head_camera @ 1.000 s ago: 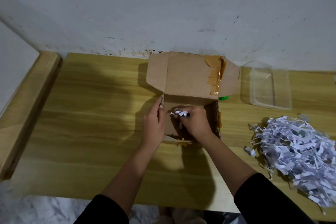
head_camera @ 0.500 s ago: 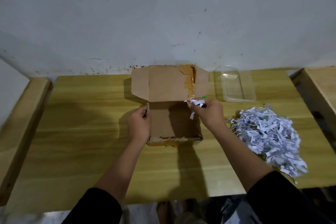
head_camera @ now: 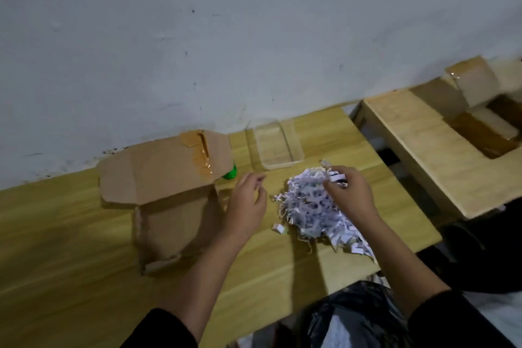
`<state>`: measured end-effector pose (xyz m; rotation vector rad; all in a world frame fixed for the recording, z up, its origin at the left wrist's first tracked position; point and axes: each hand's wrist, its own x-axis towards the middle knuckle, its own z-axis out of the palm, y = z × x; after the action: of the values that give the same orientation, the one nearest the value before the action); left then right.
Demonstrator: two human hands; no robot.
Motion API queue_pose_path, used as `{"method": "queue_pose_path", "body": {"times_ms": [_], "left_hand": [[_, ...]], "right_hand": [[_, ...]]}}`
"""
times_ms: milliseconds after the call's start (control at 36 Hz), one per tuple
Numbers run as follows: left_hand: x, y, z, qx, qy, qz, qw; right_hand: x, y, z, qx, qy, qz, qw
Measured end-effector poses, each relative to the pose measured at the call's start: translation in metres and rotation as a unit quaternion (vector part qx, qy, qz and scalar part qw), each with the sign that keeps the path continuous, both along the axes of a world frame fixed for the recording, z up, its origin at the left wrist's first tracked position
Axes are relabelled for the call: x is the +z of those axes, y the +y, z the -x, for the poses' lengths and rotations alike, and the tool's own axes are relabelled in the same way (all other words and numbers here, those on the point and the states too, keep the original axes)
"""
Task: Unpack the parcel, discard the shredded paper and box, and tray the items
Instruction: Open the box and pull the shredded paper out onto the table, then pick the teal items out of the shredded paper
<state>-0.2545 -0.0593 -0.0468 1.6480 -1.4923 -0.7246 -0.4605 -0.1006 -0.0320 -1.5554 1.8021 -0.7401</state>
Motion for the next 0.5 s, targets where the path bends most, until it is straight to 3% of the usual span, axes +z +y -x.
{"method": "queue_pose_path", "body": {"times_ms": [111,222,278,389,500], "left_hand": [[-0.014,-0.018,0.064,-0.155,-0.032,-0.061,0.985],[-0.044,-0.027,0.1,-0.249,-0.104,-0.125,0.955],[-0.056,-0.029,0.101,-0.247,-0.156,-0.133,0.947],[-0.063,-0.027,0.09,-0.194,-0.123,-0.106,0.968],[-0.066,-0.018,0.069,-0.15,-0.163,-0.074,0.972]], "right_hand": [[-0.026,-0.001,0.037,0.078,0.075,0.015,0.994],[-0.05,0.004,0.059,0.138,0.069,-0.014,0.988],[-0.057,0.006,0.067,0.125,0.059,-0.013,0.99],[-0.058,0.002,0.081,0.089,0.014,-0.026,0.996],[-0.056,-0.005,0.088,0.061,-0.029,-0.017,0.998]]}}
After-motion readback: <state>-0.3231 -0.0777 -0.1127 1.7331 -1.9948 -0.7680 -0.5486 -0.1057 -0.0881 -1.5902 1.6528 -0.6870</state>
